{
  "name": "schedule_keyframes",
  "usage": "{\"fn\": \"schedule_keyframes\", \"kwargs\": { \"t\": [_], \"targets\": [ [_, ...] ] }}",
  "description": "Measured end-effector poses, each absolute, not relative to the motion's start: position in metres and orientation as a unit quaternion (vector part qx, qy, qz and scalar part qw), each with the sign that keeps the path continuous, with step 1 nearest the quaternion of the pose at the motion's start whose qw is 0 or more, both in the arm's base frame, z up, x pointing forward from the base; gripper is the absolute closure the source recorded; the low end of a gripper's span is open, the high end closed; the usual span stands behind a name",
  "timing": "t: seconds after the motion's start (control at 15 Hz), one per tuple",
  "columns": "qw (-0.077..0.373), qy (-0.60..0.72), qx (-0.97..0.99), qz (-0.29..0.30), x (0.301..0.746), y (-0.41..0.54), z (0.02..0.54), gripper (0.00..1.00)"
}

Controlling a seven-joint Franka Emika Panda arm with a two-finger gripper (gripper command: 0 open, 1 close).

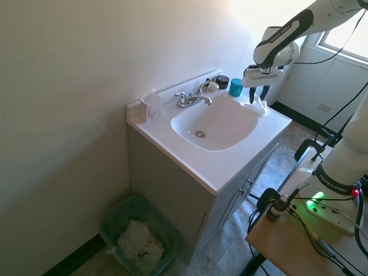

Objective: Throw the tissue in the trash bin

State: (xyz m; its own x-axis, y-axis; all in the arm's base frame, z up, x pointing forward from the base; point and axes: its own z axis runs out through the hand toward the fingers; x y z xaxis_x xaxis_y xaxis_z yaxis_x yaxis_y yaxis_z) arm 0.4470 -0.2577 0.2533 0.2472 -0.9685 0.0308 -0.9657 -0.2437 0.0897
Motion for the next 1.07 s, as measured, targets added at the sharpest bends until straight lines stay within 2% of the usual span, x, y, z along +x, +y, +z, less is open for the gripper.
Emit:
{"fn": "schedule_keyframes", "kwargs": {
  "t": [0.6,0.8,1.07],
  "targets": [
    [0.040,-0.611,0.791,-0.004,0.447,-0.256,0.259,1.00],
    [0.033,-0.607,0.794,0.016,0.452,-0.254,0.282,1.00],
    [0.020,-0.588,0.807,0.049,0.463,-0.231,0.336,1.00]
  ]
}}
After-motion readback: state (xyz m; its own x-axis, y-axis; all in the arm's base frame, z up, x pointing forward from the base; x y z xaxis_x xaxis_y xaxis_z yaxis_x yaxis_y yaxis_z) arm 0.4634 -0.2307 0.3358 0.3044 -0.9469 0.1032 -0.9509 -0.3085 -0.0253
